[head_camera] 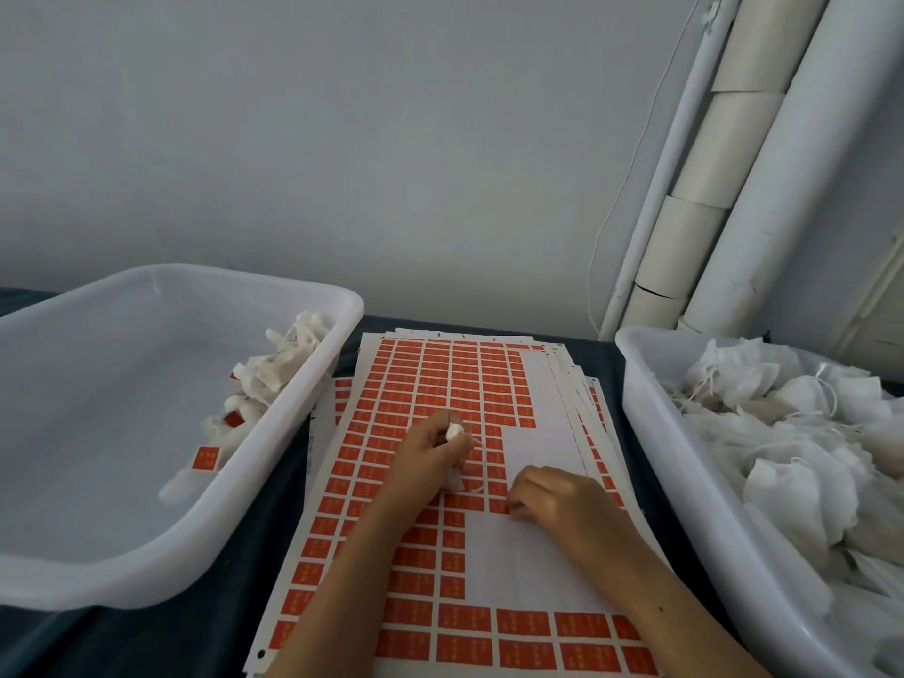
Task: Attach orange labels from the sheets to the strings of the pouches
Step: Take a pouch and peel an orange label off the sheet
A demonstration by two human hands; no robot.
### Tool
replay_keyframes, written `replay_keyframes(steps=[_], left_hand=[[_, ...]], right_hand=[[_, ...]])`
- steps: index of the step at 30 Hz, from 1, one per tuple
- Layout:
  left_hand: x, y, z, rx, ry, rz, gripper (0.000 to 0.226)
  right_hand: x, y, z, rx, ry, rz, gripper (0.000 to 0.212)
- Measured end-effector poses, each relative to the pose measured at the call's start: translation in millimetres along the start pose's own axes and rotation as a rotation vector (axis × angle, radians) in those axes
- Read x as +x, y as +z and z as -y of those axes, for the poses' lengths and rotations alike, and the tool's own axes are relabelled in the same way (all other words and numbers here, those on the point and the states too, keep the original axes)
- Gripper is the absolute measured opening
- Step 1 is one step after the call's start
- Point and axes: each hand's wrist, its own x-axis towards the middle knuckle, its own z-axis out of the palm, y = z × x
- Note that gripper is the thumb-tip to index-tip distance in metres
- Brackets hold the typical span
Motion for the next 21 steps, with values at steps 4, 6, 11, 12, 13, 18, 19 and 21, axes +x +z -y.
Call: replay_keyframes(steps=[4,6,11,12,13,18,19,21], left_hand=[[-0.1,0.5,-0.6,-0.011,-0.008,0.001,0.018],[-0.4,0.4,-0.7,-0.023,-0.009,0.007,0.018],[1.3,1.4,1.3,-0.025,-0.023,-0.003,0.017],[1.6,1.6,1.2,-0.023,-0.024,0.000,0.018],[1.7,1.7,1.1,-0.021,-0.023,0.003,0.018],[0.6,1.7,1.1,-0.014,-0.026,-0.001,0.019],[0.6,1.3,1.0,-0.015,-0.028,-0.003,0.019],[0.6,1.2,0.4,-0.014,-0.033,-0.006,0.019]], right_hand=[[2.9,-3.4,2.5,-0.067,-0.068,-0.034,0.033],[3.6,-5.2,2.9,-0.116,-0.117,-0.091,0.033],[2.9,0.4,2.8,-0.213,-0.146,-0.147,0.038],[3.0,1.7,3.1,-0.219,-0.148,-0.152,0.038],[3.3,2.5,3.4,-0.220,-0.144,-0.151,0.039],[10.1,-8.3,2.7,-0.171,-0.113,0.040,0.035],[10.4,-6.0,0.3,-0.165,-0.109,0.063,0.036],[11.2,-5.4,-1.4,-0.160,-0.112,0.064,0.036]])
